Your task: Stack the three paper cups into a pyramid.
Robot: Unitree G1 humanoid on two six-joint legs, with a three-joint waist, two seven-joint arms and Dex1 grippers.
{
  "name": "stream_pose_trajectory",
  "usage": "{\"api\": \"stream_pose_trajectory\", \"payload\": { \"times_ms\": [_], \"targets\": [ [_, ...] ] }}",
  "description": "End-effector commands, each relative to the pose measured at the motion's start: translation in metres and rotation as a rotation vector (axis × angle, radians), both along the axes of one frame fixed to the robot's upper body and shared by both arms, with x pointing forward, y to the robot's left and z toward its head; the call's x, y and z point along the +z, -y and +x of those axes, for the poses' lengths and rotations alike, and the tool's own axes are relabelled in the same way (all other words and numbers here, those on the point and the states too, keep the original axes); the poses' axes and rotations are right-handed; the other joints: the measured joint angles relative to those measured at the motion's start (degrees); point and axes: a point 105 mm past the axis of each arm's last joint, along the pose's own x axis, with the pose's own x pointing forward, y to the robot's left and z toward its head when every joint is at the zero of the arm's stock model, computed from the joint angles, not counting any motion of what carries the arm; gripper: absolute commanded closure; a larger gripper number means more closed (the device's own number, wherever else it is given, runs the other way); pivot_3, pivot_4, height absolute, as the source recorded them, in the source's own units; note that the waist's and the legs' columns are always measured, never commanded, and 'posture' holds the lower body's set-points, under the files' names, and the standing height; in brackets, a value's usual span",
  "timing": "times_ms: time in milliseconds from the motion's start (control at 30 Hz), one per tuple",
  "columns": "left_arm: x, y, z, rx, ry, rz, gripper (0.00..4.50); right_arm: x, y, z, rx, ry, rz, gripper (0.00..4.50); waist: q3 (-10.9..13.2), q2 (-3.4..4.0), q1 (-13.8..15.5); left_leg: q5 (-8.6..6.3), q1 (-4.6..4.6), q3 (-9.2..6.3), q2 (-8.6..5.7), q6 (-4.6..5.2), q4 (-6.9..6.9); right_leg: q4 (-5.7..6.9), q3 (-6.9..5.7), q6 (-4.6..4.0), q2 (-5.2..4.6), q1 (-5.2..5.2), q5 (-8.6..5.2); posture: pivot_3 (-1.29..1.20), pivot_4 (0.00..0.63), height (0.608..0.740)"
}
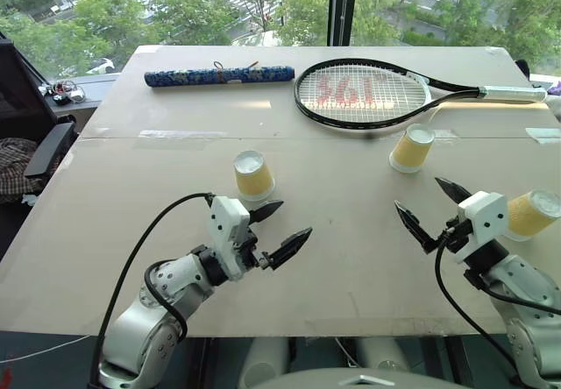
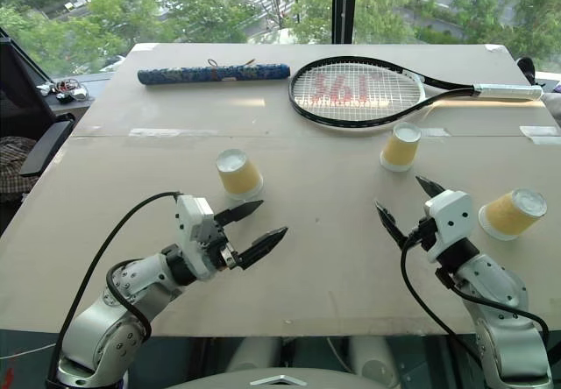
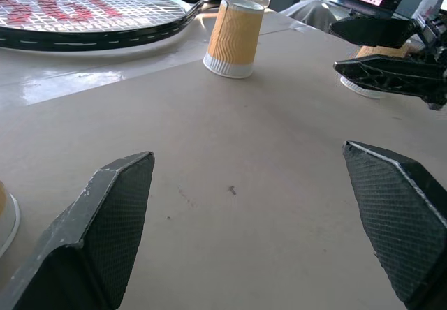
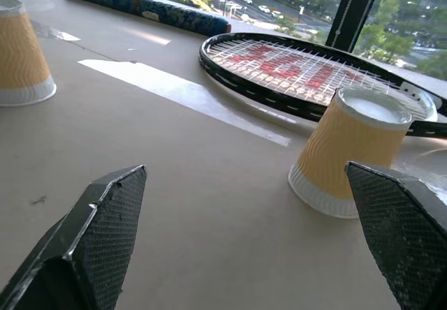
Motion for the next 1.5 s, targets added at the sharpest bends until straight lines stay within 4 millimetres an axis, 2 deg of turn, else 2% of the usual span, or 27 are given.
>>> {"api": "stream_pose_trajectory", "payload": {
  "times_ms": [33,133,267,367,533,667,767,867,967,1133,1233,1300,1500],
  "targets": [
    [0.01,0.001,-0.003,-0.021,0.043,-0.013,0.07,0.015,-0.006,0.004,-0.015,0.069,-0.02,0.0,0.0,0.0,0.0,0.0,-0.01,0.0,0.0,0.0,0.0,-0.01,0.0,0.0,0.0,0.0,0.0,0.0,0.15,0.74],
    [0.019,0.0,-0.005,-0.038,0.059,-0.019,0.07,0.025,-0.009,0.013,-0.031,0.085,-0.024,0.0,0.0,0.0,-0.1,0.0,-0.02,0.0,0.0,-0.01,0.0,-0.02,0.0,0.0,0.0,-0.01,0.0,0.0,0.15,0.74],
    [0.018,0.005,-0.007,-0.054,0.056,-0.015,0.07,0.029,-0.008,0.024,-0.039,0.094,-0.033,0.0,0.0,0.01,0.0,0.0,-0.01,-0.01,0.0,-0.01,0.0,-0.01,-0.01,0.0,0.0,-0.02,0.0,0.0,0.15,0.74],
    [0.023,0.012,-0.011,-0.085,0.062,-0.022,0.07,0.035,-0.002,0.027,-0.033,0.085,0.003,0.0,0.0,0.01,0.1,0.01,-0.06,-0.04,0.0,-0.01,-0.01,-0.09,-0.05,0.0,0.0,-0.02,0.0,0.0,0.15,0.74],
    [0.026,0.014,-0.001,-0.1,0.091,0.004,0.07,0.033,0.013,0.038,-0.113,0.111,-0.035,0.0,0.0,0.01,0.0,0.0,-0.1,-0.05,-0.02,0.0,0.0,-0.12,-0.08,0.01,-0.02,-0.01,0.01,0.0,0.15,0.74],
    [0.031,0.014,0.005,-0.122,0.098,-0.006,0.07,0.046,0.036,0.051,-0.27,0.168,-0.075,0.0,0.1,0.09,-0.2,0.02,-0.1,-0.01,-0.02,-0.02,-0.02,-0.08,-0.03,0.01,-0.01,-0.09,0.01,0.0,0.15,0.74],
    [0.036,0.019,0.007,-0.148,0.104,-0.039,0.07,0.058,0.07,0.054,-0.416,0.184,-0.123,0.0,0.1,0.09,0.1,0.03,-0.11,-0.02,-0.03,-0.04,-0.01,-0.06,-0.05,0.01,0.0,-0.1,0.01,0.0,0.15,0.74],
    [0.036,0.021,0.004,-0.18,0.096,-0.045,0.07,0.068,0.085,0.052,-0.461,0.189,-0.152,0.0,0.1,0.09,0.1,0.11,-0.26,-0.06,-0.05,-0.19,0.01,-0.13,-0.1,0.01,-0.03,-0.15,0.01,0.0,0.15,0.74],
    [0.031,0.026,-0.005,-0.262,0.082,-0.029,0.07,0.083,0.107,0.041,-0.507,0.175,-0.215,0.0,0.1,0.12,0.1,0.12,-0.31,-0.06,-0.04,-0.21,-0.02,-0.19,-0.1,0.02,-0.03,-0.18,0.01,0.0,0.15,0.74],
    [0.032,0.027,-0.004,-0.313,0.089,-0.02,0.07,0.088,0.137,0.021,-0.592,0.084,-0.211,0.0,0.1,0.13,0.2,0.02,-0.53,-0.15,-0.04,-0.03,0.03,-0.18,-0.2,0.02,-0.03,-0.32,0.02,0.0,0.15,0.74],
    [0.032,0.029,-0.004,-0.363,0.091,-0.01,0.07,0.069,0.151,0.006,-0.635,-0.046,-0.175,0.0,0.1,0.14,0.1,0.01,-0.54,-0.17,-0.04,0.0,0.04,-0.15,-0.21,0.02,-0.02,-0.31,0.02,0.0,0.15,0.74],
    [0.032,0.03,-0.005,-0.39,0.091,-0.008,0.07,0.057,0.154,-0.001,-0.646,-0.106,-0.125,0.0,0.1,0.12,0.1,0.01,-0.54,-0.17,-0.04,0.0,0.03,-0.15,-0.22,0.02,-0.02,-0.31,0.02,0.0,0.15,0.74],
    [0.027,0.029,-0.009,-0.435,0.094,0.028,0.07,0.045,0.159,-0.009,-0.699,-0.148,-0.029,0.0,0.1,0.21,-0.1,0.01,-0.51,-0.09,-0.04,0.0,0.04,-0.11,-0.12,0.02,0.0,-0.31,0.02,0.0,0.15,0.74]
  ]
}}
